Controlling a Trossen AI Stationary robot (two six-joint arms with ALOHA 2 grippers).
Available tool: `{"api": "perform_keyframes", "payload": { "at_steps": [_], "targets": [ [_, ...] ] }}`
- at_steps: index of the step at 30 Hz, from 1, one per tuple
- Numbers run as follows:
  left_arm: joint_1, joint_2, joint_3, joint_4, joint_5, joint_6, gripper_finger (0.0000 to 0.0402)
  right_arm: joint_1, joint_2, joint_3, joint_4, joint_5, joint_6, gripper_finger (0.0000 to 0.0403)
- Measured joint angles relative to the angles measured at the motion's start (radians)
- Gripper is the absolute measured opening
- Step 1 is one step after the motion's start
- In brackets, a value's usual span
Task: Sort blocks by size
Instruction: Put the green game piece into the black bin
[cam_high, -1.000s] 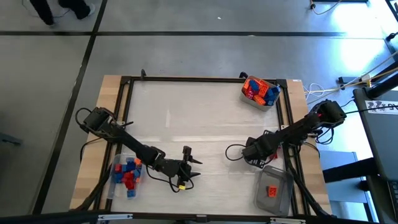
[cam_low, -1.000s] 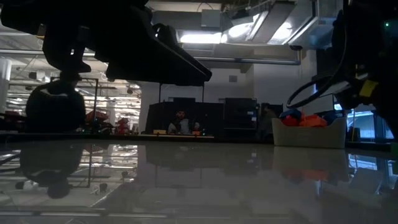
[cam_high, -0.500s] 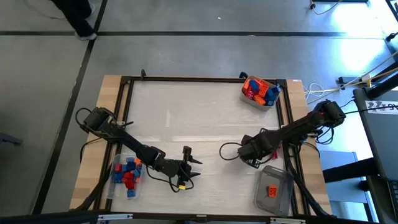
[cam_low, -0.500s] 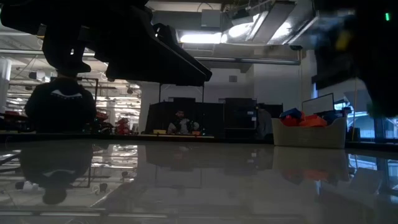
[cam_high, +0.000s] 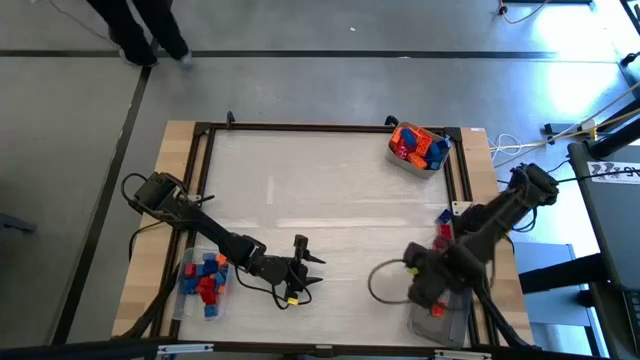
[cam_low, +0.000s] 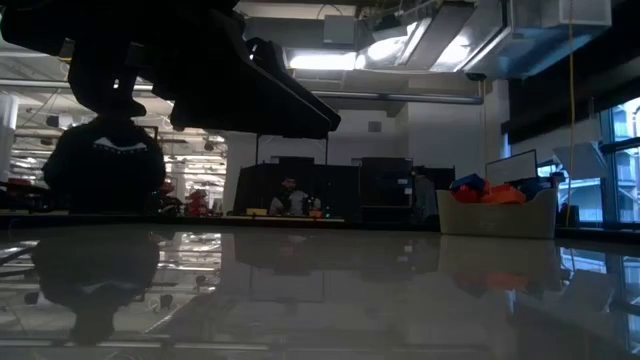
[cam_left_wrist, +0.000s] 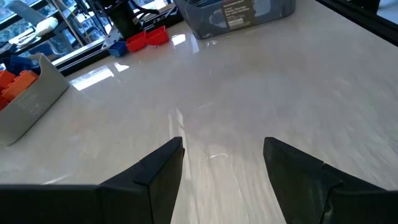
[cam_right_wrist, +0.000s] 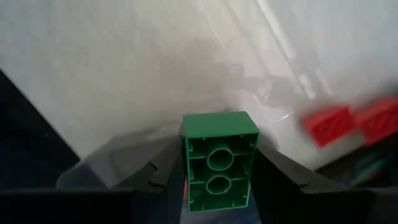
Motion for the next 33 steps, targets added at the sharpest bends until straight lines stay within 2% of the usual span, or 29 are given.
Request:
{"api": "perform_keyframes", "payload": {
  "at_steps": [8, 13, 24, 33],
  "targets": [
    [0.000, 0.000, 0.000, 0.000, 0.000, 0.000, 0.0210, 0.218, 0.000, -0.001, 0.014, 0.034, 0.346, 0.0146],
    [0.000, 0.000, 0.000, 0.001, 0.000, 0.000, 0.0210, 0.293, 0.035, -0.001, 0.023, 0.028, 0.461, 0.0147],
    [0.000, 0.000, 0.000, 0.006, 0.000, -0.005, 0.0210, 0.315, 0.152, -0.001, 0.069, 0.008, 0.456, 0.0158],
    [0.016, 0.000, 0.000, 0.010, 0.000, -0.026, 0.0210, 0.311, 0.189, -0.001, 0.057, -0.052, 0.486, 0.0212]
  ]
}}
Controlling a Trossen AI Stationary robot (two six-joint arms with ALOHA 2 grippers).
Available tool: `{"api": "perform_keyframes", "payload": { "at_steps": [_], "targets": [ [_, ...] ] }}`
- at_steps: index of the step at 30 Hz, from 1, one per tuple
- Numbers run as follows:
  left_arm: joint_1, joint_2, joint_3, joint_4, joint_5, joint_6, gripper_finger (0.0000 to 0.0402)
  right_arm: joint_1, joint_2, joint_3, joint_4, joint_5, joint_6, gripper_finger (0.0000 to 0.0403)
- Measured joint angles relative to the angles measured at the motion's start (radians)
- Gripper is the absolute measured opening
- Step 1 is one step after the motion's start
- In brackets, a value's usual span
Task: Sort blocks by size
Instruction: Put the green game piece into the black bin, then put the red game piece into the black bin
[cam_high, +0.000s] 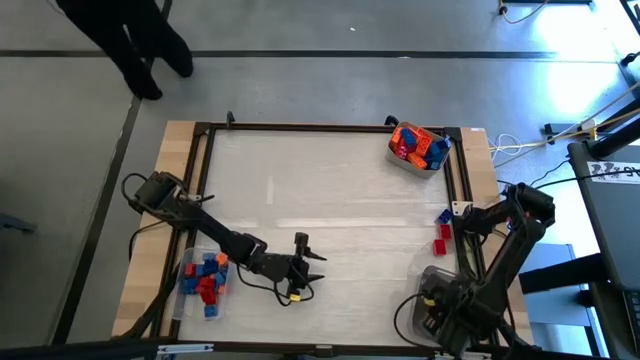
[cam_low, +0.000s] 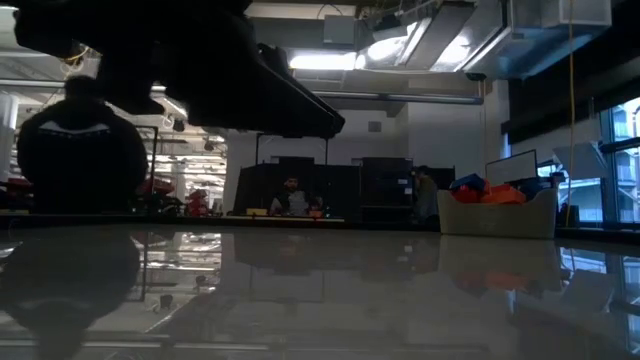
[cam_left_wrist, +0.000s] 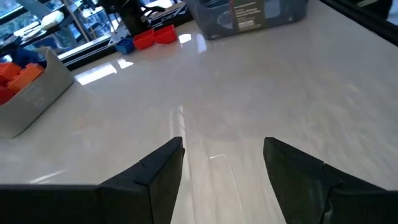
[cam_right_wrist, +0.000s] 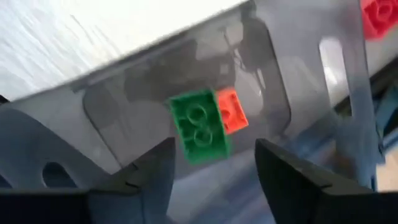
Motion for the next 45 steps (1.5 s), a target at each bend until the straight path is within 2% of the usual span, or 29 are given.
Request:
{"api": "perform_keyframes", "payload": {
  "at_steps": [6, 9, 13, 20, 24, 36, 45],
  "targets": [
    [0.009, 0.000, 0.000, -0.001, 0.000, -0.010, 0.0210, -0.034, -0.034, 0.000, -0.008, -0.108, 0.001, 0.0263],
    [0.008, 0.000, 0.000, 0.000, 0.000, -0.001, 0.0210, -0.074, -0.066, 0.000, -0.017, -0.108, -0.012, 0.0276],
    [0.008, 0.000, 0.000, -0.001, 0.000, -0.003, 0.0210, -0.136, -0.109, 0.001, -0.081, -0.037, -0.030, 0.0279],
    [0.008, 0.000, 0.000, -0.003, 0.000, -0.001, 0.0210, -0.256, -0.127, 0.001, -0.291, 0.072, -0.031, 0.0271],
    [0.008, 0.000, 0.000, -0.004, 0.000, -0.001, 0.0210, -0.342, -0.127, -0.033, -0.315, 0.099, -0.072, 0.0269],
    [0.008, 0.000, 0.000, -0.009, 0.000, -0.002, 0.0210, -0.536, -0.126, -0.288, -0.291, 0.020, -0.257, 0.0269],
    [0.008, 0.000, 0.000, -0.011, 0.000, -0.003, 0.0210, -0.586, -0.201, -0.478, -0.011, -0.027, -0.235, 0.0269]
  ]
}}
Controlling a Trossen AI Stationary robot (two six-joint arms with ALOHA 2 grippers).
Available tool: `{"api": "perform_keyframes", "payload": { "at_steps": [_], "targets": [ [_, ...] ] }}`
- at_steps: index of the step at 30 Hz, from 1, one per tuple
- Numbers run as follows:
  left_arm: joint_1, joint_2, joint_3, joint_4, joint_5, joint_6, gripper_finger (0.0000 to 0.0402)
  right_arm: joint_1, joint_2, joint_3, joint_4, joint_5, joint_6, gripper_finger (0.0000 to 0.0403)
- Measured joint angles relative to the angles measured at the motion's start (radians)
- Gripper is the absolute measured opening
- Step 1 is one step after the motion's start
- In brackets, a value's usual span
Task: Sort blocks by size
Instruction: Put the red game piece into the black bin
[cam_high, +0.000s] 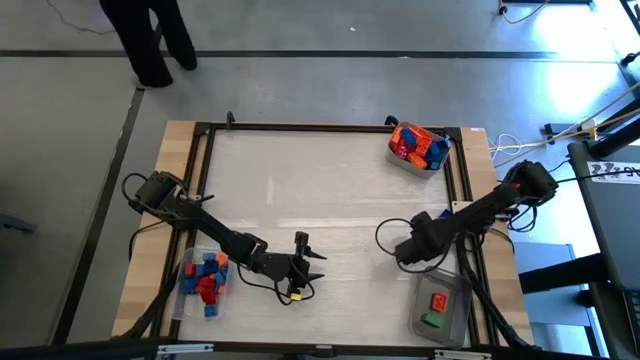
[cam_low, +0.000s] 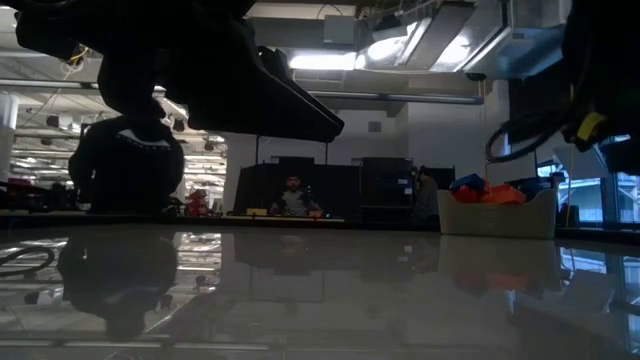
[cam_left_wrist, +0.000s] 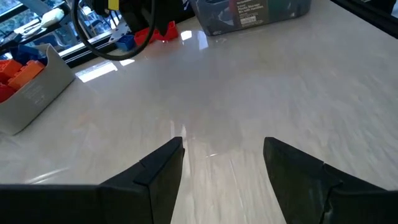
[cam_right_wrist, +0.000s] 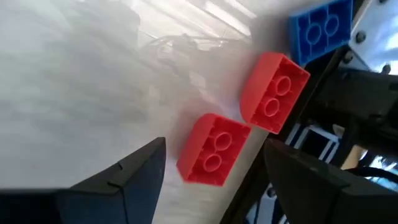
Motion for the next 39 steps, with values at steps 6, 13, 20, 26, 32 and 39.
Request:
{"api": "perform_keyframes", "payload": {
  "at_steps": [6, 13, 20, 26, 32, 39],
  "targets": [
    [0.000, 0.000, 0.000, 0.000, 0.000, 0.002, 0.0210, 0.000, -0.033, -0.070, 0.047, -0.036, 0.067, 0.0269],
    [0.000, 0.000, 0.000, 0.000, 0.000, 0.002, 0.0210, 0.000, -0.035, -0.130, 0.160, -0.063, 0.098, 0.0269],
    [0.000, 0.000, 0.000, 0.001, 0.000, 0.001, 0.0210, 0.000, -0.041, -0.191, 0.227, -0.052, 0.114, 0.0268],
    [0.001, 0.000, 0.000, 0.004, 0.000, 0.002, 0.0210, 0.001, -0.044, -0.193, 0.239, -0.068, 0.100, 0.0268],
    [0.000, 0.000, 0.000, 0.004, 0.000, 0.002, 0.0210, 0.001, -0.042, -0.162, 0.207, -0.073, 0.095, 0.0268],
    [0.000, 0.000, 0.000, 0.003, 0.000, 0.002, 0.0210, 0.001, -0.044, -0.049, 0.077, 0.018, 0.065, 0.0269]
  ]
}}
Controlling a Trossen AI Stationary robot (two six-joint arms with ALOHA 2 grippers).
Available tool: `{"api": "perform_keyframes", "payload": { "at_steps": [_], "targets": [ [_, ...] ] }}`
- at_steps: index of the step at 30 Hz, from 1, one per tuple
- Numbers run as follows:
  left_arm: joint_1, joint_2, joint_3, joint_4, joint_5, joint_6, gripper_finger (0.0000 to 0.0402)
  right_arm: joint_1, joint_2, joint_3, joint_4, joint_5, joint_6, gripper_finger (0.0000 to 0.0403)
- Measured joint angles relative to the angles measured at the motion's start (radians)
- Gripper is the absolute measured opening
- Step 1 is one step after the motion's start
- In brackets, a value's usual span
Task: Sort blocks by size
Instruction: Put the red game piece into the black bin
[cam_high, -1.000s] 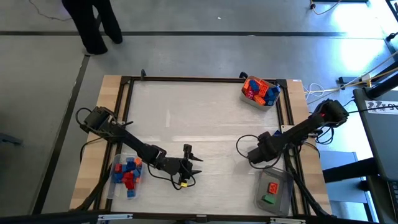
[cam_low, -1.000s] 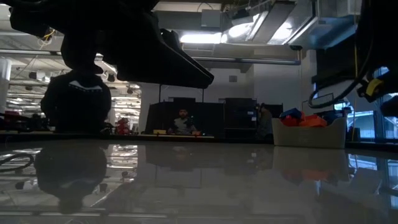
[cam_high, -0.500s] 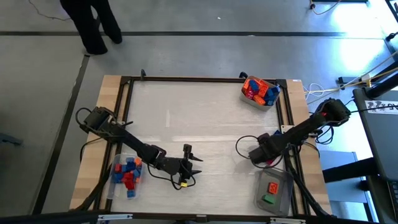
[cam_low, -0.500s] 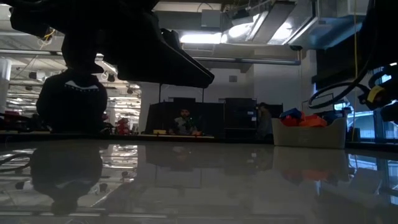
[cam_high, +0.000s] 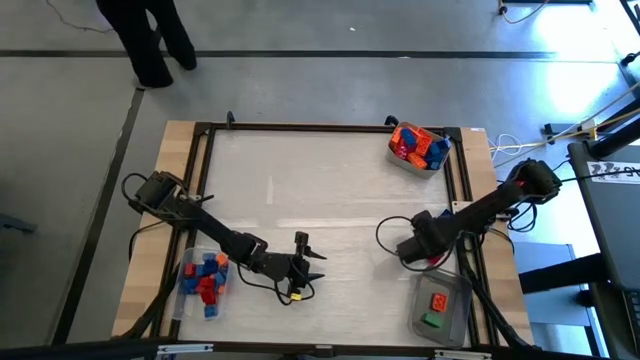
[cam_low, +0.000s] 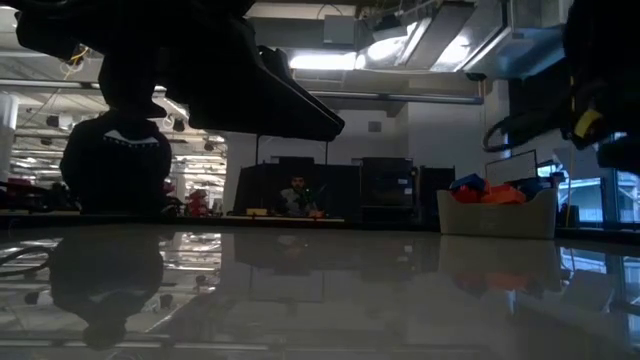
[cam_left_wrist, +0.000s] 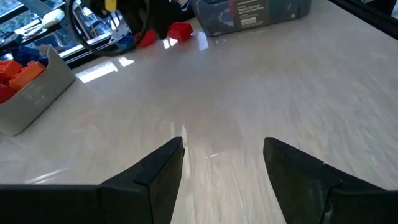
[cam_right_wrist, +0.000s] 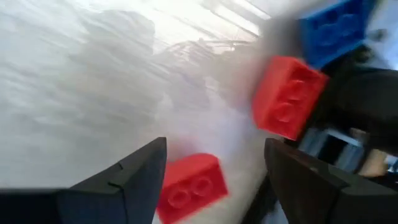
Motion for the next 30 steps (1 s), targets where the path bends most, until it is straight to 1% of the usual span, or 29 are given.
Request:
{"api": "perform_keyframes", "payload": {
  "at_steps": [3, 5, 10, 16, 18, 21, 30],
  "targets": [
    [0.000, 0.000, 0.000, -0.001, 0.000, 0.000, 0.0210, 0.000, -0.001, 0.044, -0.057, -0.005, -0.025, 0.0269],
    [0.000, 0.000, 0.000, -0.001, 0.000, -0.002, 0.0210, 0.000, -0.001, 0.061, -0.101, -0.027, -0.039, 0.0269],
    [0.000, 0.000, 0.000, -0.001, 0.000, -0.002, 0.0210, 0.000, -0.002, 0.066, -0.119, -0.097, -0.087, 0.0269],
    [0.000, 0.000, 0.000, -0.002, 0.000, -0.001, 0.0210, 0.000, -0.002, 0.061, -0.109, -0.132, -0.114, 0.0269],
    [0.000, 0.000, 0.000, -0.002, 0.000, -0.001, 0.0210, 0.000, -0.002, 0.042, -0.100, -0.145, -0.117, 0.0269],
    [0.000, 0.000, 0.000, -0.003, 0.000, -0.001, 0.0210, 0.000, -0.002, 0.003, -0.064, -0.194, -0.114, 0.0269],
    [0.000, 0.000, 0.000, -0.002, 0.000, 0.000, 0.0210, -0.001, -0.005, -0.041, 0.004, -0.192, -0.099, 0.0269]
  ]
}}
